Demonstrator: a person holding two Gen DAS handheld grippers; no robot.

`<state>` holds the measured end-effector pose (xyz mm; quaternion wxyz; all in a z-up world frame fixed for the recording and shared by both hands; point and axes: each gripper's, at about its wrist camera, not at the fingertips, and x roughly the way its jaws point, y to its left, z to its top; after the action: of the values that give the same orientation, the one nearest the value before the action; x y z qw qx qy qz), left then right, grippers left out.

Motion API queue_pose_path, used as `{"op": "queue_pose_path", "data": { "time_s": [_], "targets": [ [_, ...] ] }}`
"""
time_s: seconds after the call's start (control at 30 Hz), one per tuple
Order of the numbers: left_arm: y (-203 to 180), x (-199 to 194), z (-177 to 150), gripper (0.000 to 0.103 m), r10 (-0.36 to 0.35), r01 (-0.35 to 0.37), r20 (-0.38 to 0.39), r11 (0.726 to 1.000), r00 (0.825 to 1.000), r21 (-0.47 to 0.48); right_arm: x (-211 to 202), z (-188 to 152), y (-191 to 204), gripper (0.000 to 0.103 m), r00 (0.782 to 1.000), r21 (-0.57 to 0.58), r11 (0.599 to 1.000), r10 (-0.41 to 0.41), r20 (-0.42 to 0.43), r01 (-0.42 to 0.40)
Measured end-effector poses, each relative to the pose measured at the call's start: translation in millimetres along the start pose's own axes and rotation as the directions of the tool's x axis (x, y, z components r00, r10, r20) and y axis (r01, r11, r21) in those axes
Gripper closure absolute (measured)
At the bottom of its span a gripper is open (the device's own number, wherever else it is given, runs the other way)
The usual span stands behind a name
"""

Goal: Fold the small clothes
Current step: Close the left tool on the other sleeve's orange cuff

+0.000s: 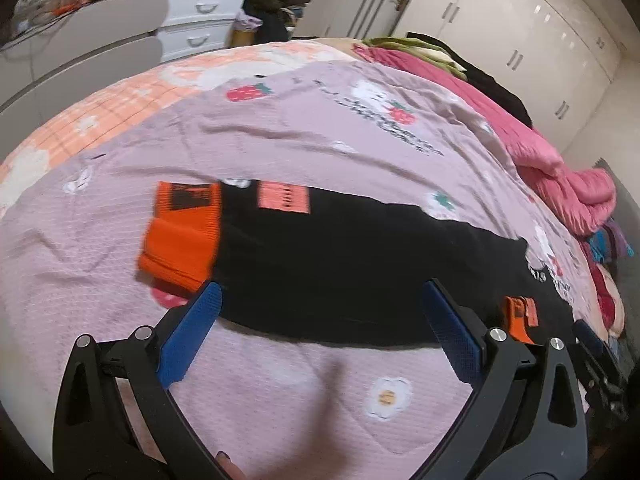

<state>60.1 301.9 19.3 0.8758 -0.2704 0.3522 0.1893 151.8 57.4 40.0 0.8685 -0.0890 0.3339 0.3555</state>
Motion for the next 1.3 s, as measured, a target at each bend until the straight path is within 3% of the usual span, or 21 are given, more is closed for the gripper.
{"op": "queue_pose_path", "data": {
  "time_s": [0.4,0.67,0.83,0.87,0.9,0.93,1.03,1.07,1.1,1.3],
  "targets": [
    [50,5,7,0.009,0.068,-0.069,-0.011,0.993,0.998,-0.098,27,2,36,0.005,0.998,-0.043,0.998,0.052,-0.044,-0.054],
    [70,16,8,0.009,0.070,-0.074,-0.035,0.985,0.997,-0.158,33,2,53,0.005,0.996,-0.072,0.994,0.074,-0.055,-0.078],
    [73,23,12,0.010,0.068,-0.068,-0.010,0.982,0.998,-0.174,33,0,52,0.005,0.996,-0.078,0.994,0.067,-0.063,-0.072],
    [72,24,13,0.012,0.076,-0.075,-0.001,0.982,0.997,-0.171,33,-1,51,0.005,0.996,-0.077,0.995,0.064,-0.062,-0.069],
    [71,25,15,0.024,0.084,-0.082,0.006,0.982,0.996,-0.167,32,-1,50,0.005,0.996,-0.076,0.995,0.062,-0.061,-0.067],
    [70,25,16,0.043,0.096,-0.092,0.017,0.983,0.995,-0.161,31,-2,47,0.005,0.996,-0.071,0.995,0.059,-0.060,-0.064],
    [67,32,20,0.071,0.119,-0.114,0.023,0.982,0.993,-0.154,27,-5,41,0.005,0.997,-0.058,0.997,0.055,-0.059,-0.059],
    [68,34,22,0.078,0.103,-0.098,0.022,0.982,0.994,-0.162,26,-7,39,0.005,0.997,-0.055,0.997,0.053,-0.059,-0.056],
    [69,35,22,0.093,0.075,-0.070,0.026,0.981,0.997,-0.179,24,-8,36,0.005,0.997,-0.052,0.997,0.049,-0.058,-0.052],
    [48,8,27,0.095,-0.036,0.058,0.127,0.983,0.991,-0.172,14,-21,18,0.005,0.998,-0.031,0.999,0.013,-0.061,-0.015]
  ]
}}
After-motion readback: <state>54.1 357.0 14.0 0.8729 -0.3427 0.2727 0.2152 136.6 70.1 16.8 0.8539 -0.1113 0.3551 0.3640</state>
